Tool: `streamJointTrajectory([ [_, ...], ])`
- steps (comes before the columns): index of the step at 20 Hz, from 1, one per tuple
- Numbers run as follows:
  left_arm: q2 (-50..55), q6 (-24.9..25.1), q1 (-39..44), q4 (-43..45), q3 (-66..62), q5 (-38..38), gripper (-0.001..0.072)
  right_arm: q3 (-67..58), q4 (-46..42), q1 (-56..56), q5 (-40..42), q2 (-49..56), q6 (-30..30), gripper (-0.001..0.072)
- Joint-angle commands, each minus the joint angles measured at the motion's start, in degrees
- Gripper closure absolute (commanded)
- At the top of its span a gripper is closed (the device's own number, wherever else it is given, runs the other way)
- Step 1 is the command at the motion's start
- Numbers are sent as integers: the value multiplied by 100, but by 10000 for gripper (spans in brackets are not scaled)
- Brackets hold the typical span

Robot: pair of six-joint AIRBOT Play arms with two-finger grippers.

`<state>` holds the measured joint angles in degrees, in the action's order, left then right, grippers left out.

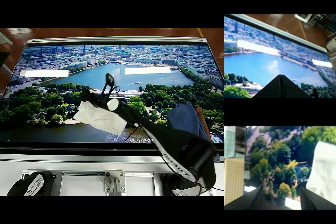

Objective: Fold the shirts.

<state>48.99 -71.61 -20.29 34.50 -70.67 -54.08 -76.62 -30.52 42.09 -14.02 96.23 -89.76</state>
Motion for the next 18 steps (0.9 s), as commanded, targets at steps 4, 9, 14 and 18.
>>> streamJointTrajectory([
  [4, -22, -2, -4, 7, 107, -63, 676, -52, -3016, -2083, -5093, -1176, -433, 138],
  [9, -22, -2, -2, 4, 107, -94, 676, 1161, -3182, -3084, -6236, -1246, -977, 72],
  [14, -22, 4, -2, 9, 107, -278, 676, 2378, -1843, -2730, -3910, -1036, -861, 72],
  [18, -22, 2, -2, 7, 107, -306, 676, 2385, -1751, -2295, -3528, -671, -570, 72],
])
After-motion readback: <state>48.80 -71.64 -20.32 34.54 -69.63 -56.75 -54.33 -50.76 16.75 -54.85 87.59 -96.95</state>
